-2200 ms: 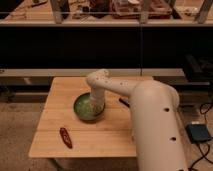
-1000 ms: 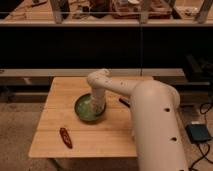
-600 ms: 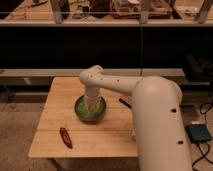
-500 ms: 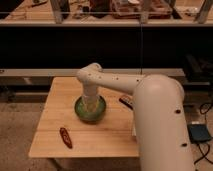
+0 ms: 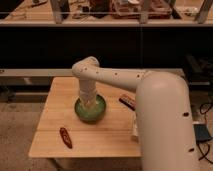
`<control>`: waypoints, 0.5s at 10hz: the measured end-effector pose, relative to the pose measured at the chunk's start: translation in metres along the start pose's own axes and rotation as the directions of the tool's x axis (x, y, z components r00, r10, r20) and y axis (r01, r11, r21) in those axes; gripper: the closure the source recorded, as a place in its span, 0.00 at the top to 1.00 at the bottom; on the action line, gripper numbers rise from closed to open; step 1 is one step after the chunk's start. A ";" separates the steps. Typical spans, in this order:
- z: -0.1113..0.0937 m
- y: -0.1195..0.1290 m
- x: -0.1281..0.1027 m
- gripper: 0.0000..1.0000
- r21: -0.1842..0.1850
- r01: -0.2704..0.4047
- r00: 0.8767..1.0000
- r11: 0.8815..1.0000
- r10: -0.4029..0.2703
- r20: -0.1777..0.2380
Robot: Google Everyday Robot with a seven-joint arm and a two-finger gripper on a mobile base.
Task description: Push the ceramic bowl across the table
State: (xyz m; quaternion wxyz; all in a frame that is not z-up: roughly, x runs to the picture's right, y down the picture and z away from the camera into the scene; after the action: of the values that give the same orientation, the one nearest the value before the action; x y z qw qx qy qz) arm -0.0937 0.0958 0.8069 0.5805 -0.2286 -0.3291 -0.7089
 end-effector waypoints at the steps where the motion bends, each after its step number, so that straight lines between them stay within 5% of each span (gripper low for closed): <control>1: 0.013 0.000 0.003 0.00 0.003 0.013 1.000 1.000 -0.013 -0.011; 5: 0.063 0.013 0.008 0.00 0.013 0.042 0.999 0.999 -0.041 -0.024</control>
State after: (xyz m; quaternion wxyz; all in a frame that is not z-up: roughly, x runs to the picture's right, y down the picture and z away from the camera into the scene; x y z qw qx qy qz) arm -0.0861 0.1350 0.8585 0.5711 -0.2094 -0.3319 -0.7210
